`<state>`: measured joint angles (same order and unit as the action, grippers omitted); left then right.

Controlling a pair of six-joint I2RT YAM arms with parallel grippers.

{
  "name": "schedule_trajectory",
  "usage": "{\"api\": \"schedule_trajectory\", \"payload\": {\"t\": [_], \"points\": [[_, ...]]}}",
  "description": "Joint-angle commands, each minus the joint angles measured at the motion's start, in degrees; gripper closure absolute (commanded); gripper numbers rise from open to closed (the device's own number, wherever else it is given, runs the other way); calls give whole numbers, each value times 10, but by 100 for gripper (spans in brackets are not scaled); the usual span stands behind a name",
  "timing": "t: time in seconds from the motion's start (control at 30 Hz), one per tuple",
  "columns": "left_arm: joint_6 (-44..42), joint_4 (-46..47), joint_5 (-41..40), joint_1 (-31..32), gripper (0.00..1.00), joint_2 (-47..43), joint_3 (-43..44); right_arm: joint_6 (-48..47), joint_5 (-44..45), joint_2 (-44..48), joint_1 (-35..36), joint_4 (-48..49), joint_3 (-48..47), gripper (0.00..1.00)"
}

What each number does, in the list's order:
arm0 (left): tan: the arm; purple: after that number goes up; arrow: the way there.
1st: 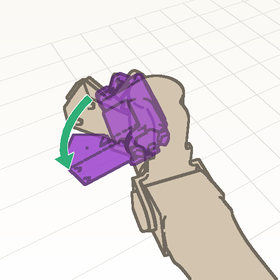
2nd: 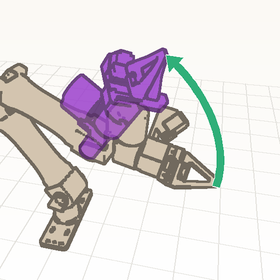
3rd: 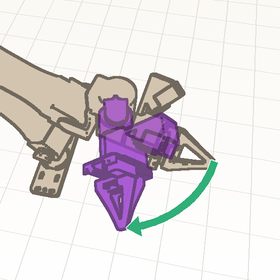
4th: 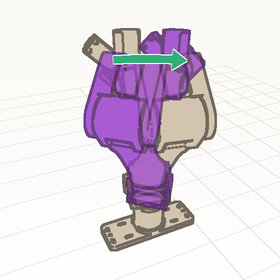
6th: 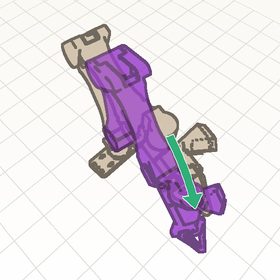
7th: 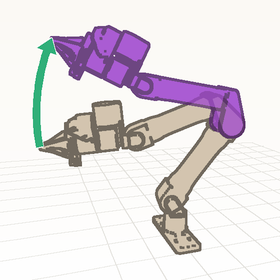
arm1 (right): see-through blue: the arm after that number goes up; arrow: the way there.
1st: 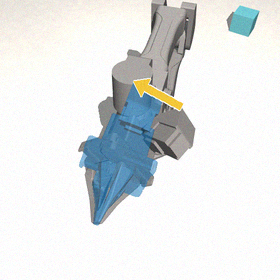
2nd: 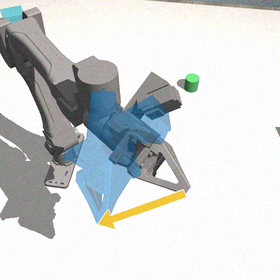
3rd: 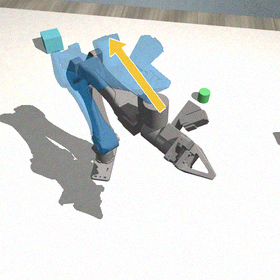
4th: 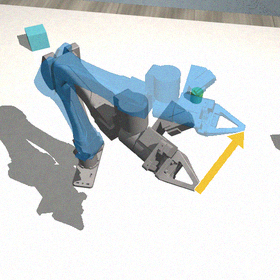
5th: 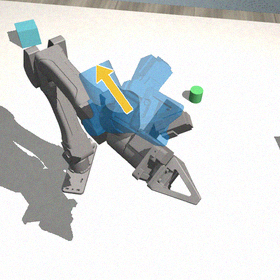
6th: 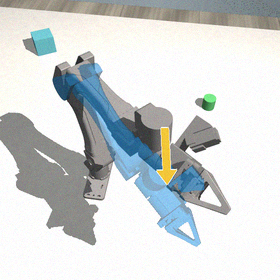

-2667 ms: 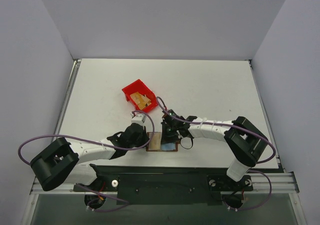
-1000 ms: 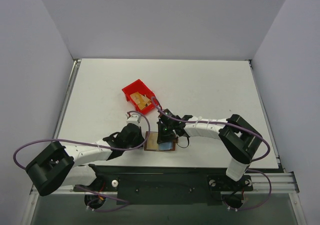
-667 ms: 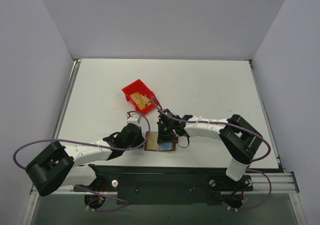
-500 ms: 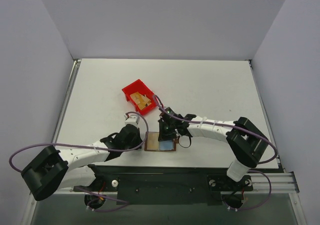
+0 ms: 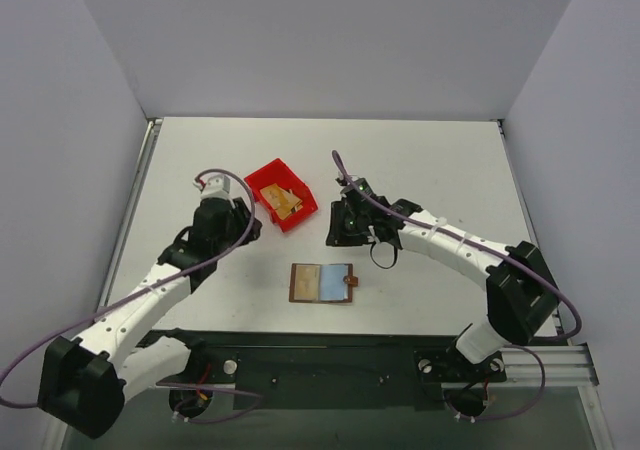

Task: Put the credit cards into the card holder
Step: Pick up the storage box at the center of the board.

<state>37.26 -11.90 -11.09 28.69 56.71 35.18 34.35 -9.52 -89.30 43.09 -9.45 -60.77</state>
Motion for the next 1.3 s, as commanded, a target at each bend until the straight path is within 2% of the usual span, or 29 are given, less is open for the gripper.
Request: {"api": "schedule_trajectory", "payload": {"t": [0.0, 0.03, 0.1, 0.27, 0.47, 0.63, 0.83, 1.0, 1.27], "points": [[-25, 42, 111, -108, 51, 75, 113, -25, -16, 39, -14, -48, -26, 77], [-26, 44, 158, -146, 51, 117, 130, -27, -19, 41, -20, -52, -27, 77], [-42, 31, 198, -179, 51, 180, 197, -32, -27, 49, -27, -58, -27, 76], [-159, -41, 279, -205, 46, 317, 395, -49, -38, 73, -39, -65, -11, 75], [-352, -150, 266, -199, 40, 434, 574, -53, -52, 95, -47, -56, 19, 75], [-477, -203, 273, -196, 38, 509, 646, -37, -78, 109, -50, -33, 42, 75], [-557, -261, 302, -189, 38, 596, 725, -26, -89, 126, -49, -22, 62, 75], [-591, -318, 315, -174, 38, 658, 781, -22, -81, 134, -51, -21, 71, 75], [-605, -322, 325, -158, 38, 698, 797, -20, -79, 137, -51, -21, 82, 75]]}}
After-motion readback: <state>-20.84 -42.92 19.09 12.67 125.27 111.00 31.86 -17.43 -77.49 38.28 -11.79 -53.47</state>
